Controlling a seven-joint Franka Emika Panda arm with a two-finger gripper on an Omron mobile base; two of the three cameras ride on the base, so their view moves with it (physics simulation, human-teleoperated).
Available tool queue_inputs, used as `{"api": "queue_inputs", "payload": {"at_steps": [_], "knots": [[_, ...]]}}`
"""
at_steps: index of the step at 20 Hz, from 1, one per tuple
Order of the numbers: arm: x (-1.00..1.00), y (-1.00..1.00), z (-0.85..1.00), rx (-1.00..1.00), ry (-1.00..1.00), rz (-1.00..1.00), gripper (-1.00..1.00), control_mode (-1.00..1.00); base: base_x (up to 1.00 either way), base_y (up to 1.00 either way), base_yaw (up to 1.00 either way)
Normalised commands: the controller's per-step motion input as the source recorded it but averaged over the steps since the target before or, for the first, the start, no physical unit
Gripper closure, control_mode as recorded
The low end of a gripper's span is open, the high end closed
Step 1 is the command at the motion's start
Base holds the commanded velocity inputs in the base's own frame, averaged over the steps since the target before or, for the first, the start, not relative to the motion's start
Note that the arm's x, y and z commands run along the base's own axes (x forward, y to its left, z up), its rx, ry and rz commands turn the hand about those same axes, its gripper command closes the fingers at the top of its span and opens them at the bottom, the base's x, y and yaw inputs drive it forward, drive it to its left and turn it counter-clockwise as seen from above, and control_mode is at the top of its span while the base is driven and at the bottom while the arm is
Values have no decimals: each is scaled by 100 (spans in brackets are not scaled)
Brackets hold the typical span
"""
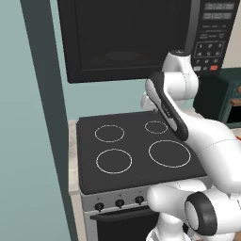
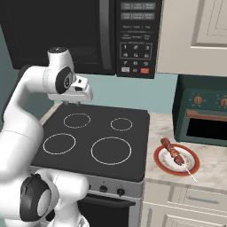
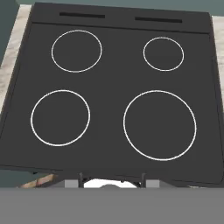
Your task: Pick the kebab skewer from the counter and place it in the microwave. Then turn on the microwave.
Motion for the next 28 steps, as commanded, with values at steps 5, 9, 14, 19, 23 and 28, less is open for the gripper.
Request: {"api": "queue_inputs", "payload": {"at_steps": [5, 9, 14, 19, 23, 28], "knots": [[0, -1, 0, 0, -4, 2, -100, -100, 0, 0, 0], [0, -12, 2, 0, -6, 3, -100, -100, 0, 0, 0], [-8, -16, 4, 0, -9, 1, -100, -100, 0, 0, 0], [-31, -11, 5, 0, -11, 1, -100, -100, 0, 0, 0], [-29, -15, 9, 0, -11, 0, -100, -100, 0, 0, 0], [-14, -27, 25, 0, -19, 0, -100, -100, 0, 0, 0]]}}
